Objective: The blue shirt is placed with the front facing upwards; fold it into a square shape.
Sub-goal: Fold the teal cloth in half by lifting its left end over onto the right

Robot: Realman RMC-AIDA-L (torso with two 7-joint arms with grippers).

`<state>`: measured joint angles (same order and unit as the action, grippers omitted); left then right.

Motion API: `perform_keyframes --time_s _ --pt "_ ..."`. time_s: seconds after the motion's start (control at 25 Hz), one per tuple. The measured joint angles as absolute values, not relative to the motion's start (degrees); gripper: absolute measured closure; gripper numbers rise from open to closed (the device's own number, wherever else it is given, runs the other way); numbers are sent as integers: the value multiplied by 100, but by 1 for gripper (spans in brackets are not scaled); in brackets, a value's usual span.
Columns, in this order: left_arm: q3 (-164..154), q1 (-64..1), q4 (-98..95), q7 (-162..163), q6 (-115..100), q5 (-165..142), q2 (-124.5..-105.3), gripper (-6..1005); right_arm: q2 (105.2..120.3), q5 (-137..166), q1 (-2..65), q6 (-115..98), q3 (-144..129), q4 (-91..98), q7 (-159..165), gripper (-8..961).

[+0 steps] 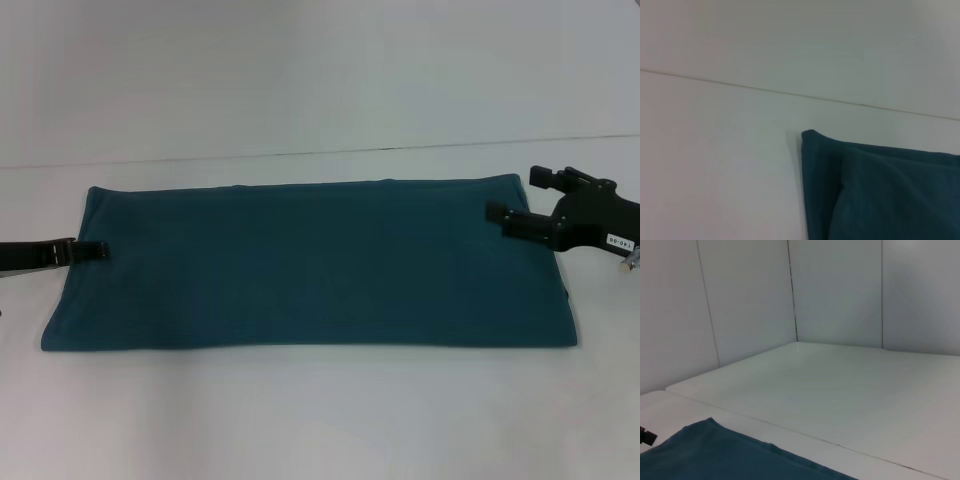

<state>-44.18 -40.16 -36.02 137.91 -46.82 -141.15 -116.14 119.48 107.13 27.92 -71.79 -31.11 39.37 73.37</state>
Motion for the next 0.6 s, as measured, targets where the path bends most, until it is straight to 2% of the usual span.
perform_keyframes --time_s 0.6 --pt "-4509 -4069 -3293 13781 -4272 -14124 -11632 165 11954 10714 2786 -7227 -3111 3919 7348 9"
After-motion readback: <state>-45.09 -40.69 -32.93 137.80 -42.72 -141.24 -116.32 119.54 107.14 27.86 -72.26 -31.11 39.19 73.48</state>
